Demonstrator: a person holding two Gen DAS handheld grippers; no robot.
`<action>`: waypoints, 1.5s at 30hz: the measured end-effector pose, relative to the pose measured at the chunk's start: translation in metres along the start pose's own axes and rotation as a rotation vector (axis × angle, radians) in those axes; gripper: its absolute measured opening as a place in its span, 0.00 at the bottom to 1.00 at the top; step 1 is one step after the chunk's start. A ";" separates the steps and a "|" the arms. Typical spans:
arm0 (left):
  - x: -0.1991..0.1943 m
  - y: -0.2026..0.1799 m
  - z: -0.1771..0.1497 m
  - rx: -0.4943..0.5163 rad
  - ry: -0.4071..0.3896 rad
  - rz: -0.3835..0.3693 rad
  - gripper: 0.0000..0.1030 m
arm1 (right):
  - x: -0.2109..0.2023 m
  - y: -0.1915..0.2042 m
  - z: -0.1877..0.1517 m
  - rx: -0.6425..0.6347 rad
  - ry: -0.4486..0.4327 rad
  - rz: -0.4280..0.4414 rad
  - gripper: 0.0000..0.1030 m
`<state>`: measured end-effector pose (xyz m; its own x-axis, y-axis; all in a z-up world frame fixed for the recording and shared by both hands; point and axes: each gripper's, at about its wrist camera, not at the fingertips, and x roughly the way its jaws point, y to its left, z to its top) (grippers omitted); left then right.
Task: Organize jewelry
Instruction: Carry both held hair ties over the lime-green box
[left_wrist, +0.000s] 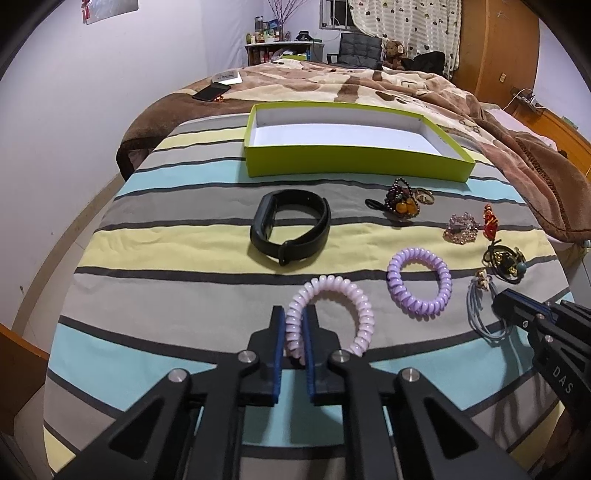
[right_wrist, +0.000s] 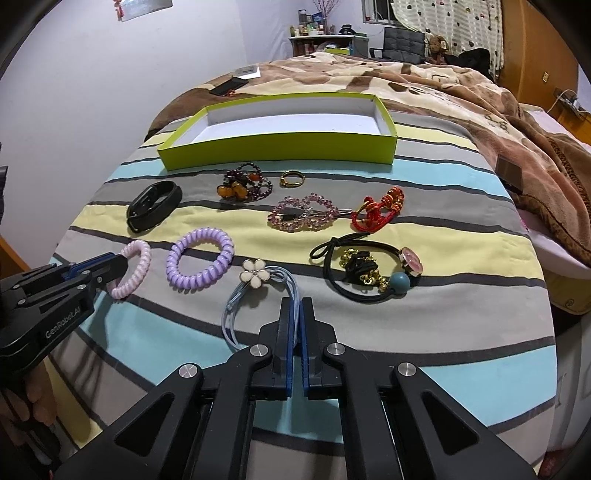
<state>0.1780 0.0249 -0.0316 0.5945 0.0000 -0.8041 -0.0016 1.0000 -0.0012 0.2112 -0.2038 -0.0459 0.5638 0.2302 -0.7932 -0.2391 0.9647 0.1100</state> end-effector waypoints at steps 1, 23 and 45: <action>-0.002 0.001 -0.001 0.000 -0.002 -0.005 0.10 | -0.001 0.000 -0.001 -0.001 -0.001 0.004 0.02; -0.048 -0.003 0.011 0.003 -0.097 -0.124 0.09 | -0.043 0.009 0.015 -0.030 -0.112 0.075 0.02; -0.009 -0.011 0.123 0.066 -0.170 -0.135 0.09 | -0.023 -0.008 0.131 -0.067 -0.227 0.149 0.02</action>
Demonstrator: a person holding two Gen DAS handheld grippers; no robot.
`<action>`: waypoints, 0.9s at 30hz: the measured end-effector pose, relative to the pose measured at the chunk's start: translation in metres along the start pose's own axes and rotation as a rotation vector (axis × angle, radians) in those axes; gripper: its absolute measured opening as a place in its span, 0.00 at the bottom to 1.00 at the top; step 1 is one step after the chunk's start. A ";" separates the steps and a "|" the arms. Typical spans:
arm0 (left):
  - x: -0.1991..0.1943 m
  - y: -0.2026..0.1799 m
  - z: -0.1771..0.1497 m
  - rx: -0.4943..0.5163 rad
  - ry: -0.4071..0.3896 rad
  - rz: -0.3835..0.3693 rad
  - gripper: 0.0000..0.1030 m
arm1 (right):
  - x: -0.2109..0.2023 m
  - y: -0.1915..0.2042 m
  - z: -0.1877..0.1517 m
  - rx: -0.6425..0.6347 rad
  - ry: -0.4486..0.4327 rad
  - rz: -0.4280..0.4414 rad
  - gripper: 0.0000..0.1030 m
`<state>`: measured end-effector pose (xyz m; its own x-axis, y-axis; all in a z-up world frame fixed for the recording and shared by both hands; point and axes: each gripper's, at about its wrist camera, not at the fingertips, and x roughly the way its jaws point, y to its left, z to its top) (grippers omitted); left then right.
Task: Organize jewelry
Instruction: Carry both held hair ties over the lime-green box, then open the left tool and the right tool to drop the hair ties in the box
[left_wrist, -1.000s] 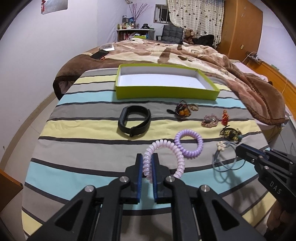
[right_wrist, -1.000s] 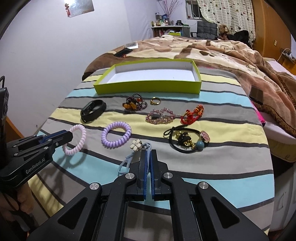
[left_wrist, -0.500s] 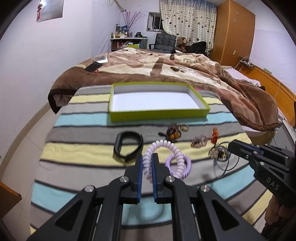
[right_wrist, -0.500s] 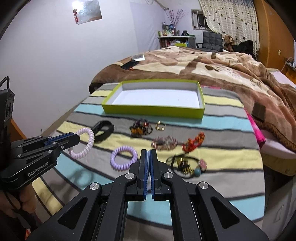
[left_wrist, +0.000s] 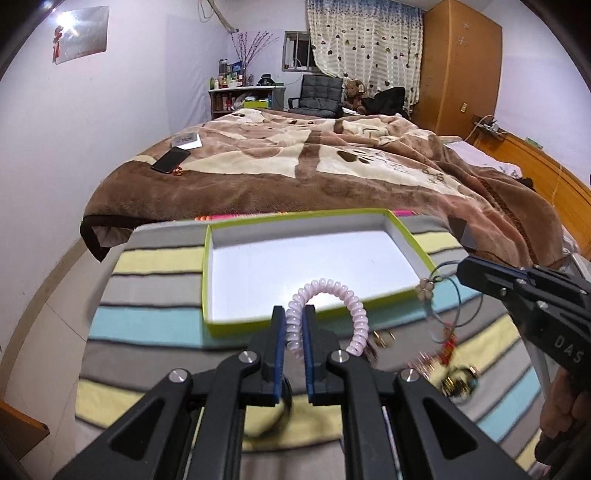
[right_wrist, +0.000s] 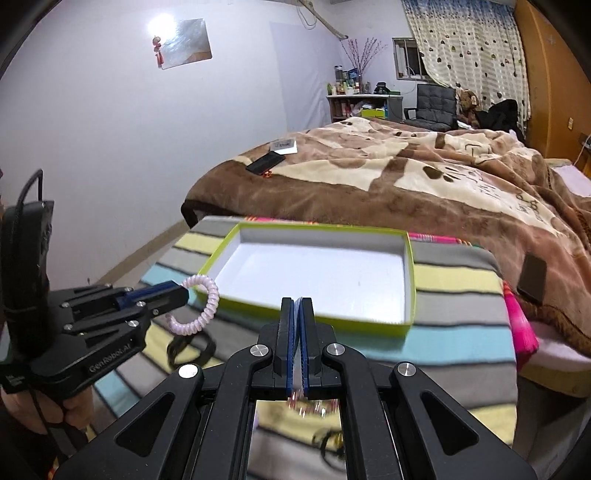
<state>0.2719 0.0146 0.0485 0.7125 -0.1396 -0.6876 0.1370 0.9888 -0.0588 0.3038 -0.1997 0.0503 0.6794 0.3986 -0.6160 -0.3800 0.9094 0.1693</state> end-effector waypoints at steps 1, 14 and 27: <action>0.005 0.003 0.004 -0.004 0.002 -0.003 0.09 | 0.006 -0.002 0.005 0.003 0.003 0.006 0.02; 0.098 0.025 0.035 -0.031 0.102 0.027 0.09 | 0.094 -0.037 0.045 0.050 0.074 0.062 0.02; 0.126 0.028 0.022 -0.036 0.157 0.012 0.24 | 0.132 -0.065 0.024 0.085 0.185 -0.018 0.05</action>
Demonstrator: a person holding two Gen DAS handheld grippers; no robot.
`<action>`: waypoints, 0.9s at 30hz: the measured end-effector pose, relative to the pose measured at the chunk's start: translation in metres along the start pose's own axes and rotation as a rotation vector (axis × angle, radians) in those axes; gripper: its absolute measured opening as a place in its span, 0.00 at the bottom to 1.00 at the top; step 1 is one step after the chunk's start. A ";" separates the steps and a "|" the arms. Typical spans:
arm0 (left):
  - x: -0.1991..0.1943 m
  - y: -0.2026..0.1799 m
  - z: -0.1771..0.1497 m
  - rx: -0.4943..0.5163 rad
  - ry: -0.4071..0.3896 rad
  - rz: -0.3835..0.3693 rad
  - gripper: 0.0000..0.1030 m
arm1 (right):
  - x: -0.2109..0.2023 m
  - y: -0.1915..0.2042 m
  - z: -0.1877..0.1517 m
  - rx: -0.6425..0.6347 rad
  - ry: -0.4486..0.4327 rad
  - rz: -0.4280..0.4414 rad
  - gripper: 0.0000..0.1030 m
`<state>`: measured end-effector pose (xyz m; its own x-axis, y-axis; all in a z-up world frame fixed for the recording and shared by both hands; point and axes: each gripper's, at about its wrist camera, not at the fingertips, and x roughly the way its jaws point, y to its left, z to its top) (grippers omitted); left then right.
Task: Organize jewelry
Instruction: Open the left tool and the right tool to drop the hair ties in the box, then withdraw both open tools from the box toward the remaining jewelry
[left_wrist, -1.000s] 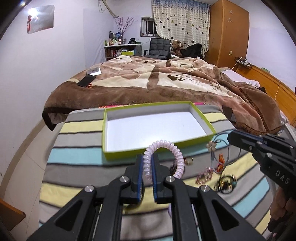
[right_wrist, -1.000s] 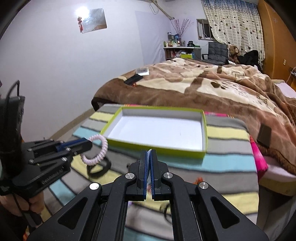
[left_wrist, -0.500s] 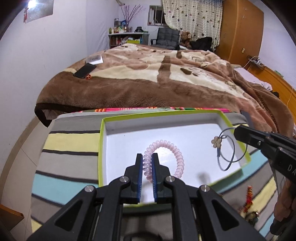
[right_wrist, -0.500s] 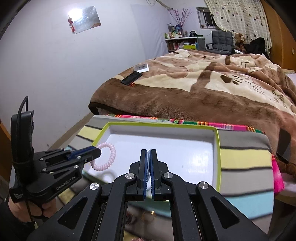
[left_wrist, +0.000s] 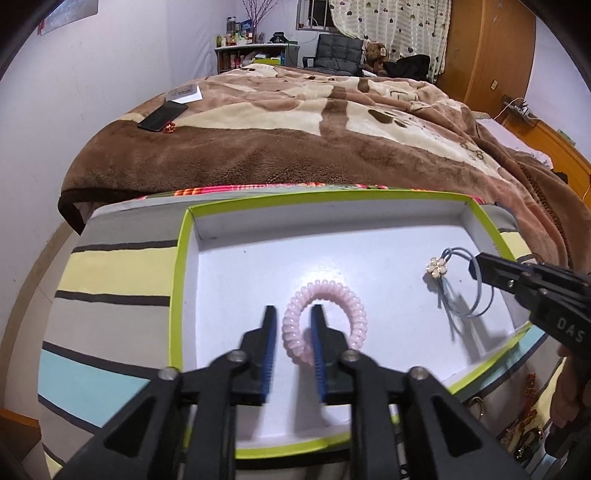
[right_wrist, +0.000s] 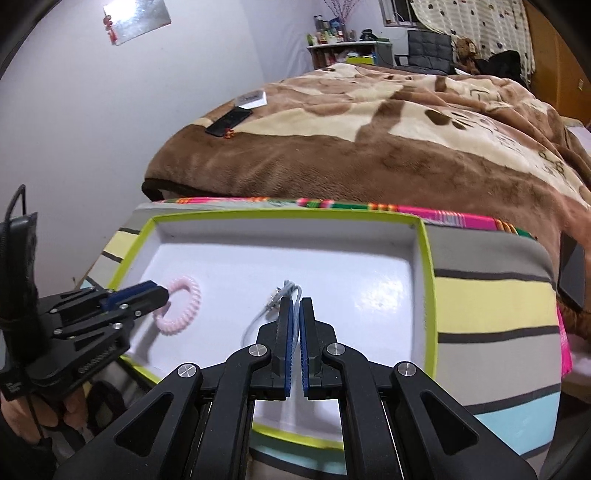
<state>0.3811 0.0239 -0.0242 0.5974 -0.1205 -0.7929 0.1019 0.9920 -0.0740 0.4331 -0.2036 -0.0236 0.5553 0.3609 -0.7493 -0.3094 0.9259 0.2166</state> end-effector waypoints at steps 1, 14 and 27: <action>-0.002 0.000 0.000 -0.002 -0.006 -0.004 0.27 | -0.001 -0.002 -0.001 0.000 -0.001 -0.007 0.08; -0.032 0.001 -0.011 -0.047 -0.054 -0.052 0.44 | -0.027 -0.004 -0.016 0.005 -0.047 -0.029 0.40; -0.097 -0.003 -0.054 -0.052 -0.135 -0.041 0.44 | -0.090 0.019 -0.062 -0.019 -0.132 -0.023 0.40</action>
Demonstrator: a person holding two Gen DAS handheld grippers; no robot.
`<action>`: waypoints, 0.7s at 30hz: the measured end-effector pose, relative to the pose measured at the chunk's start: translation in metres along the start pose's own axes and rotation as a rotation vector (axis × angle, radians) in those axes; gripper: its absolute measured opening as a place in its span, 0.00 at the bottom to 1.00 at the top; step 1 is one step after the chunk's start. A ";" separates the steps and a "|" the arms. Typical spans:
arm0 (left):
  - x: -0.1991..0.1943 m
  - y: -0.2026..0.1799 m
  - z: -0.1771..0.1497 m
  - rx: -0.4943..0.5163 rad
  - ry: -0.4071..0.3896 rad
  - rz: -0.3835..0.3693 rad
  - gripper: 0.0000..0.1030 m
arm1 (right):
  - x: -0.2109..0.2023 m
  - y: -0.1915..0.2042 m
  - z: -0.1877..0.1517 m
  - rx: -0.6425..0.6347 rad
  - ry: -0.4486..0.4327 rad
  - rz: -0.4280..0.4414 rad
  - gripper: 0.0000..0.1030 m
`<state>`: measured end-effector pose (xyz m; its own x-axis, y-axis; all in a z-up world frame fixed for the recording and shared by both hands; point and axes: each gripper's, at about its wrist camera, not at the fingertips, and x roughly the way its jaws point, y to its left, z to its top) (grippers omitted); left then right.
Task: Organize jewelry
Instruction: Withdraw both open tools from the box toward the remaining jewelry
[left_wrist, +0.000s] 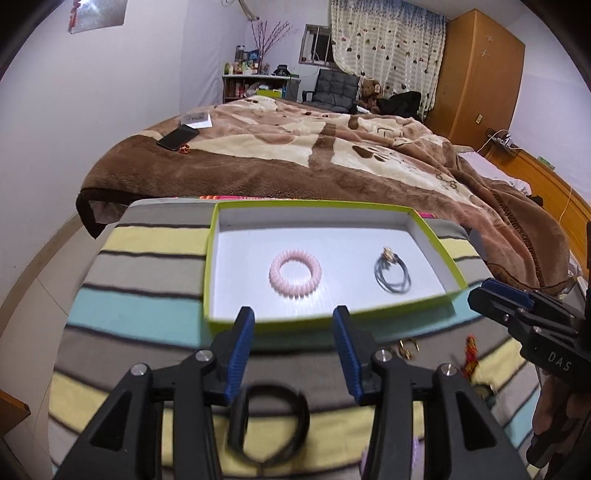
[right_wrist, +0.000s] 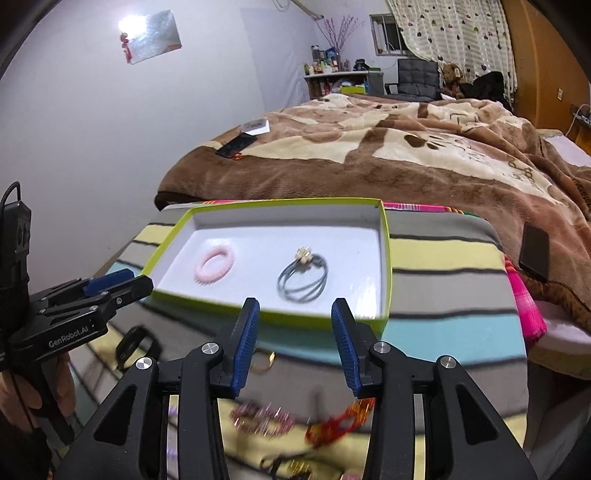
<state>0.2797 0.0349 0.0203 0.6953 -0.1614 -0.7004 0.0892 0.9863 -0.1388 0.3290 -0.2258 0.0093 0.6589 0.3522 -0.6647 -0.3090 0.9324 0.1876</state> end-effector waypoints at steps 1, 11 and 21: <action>-0.006 0.000 -0.005 -0.002 -0.005 0.000 0.44 | -0.006 0.002 -0.005 -0.001 -0.008 0.000 0.40; -0.061 -0.006 -0.059 -0.015 -0.061 0.012 0.44 | -0.066 0.027 -0.061 -0.015 -0.078 0.014 0.44; -0.100 -0.018 -0.104 -0.005 -0.090 0.024 0.44 | -0.103 0.042 -0.104 -0.028 -0.101 0.013 0.49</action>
<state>0.1347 0.0298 0.0203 0.7582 -0.1334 -0.6382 0.0681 0.9897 -0.1260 0.1767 -0.2316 0.0105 0.7203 0.3719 -0.5856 -0.3361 0.9255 0.1743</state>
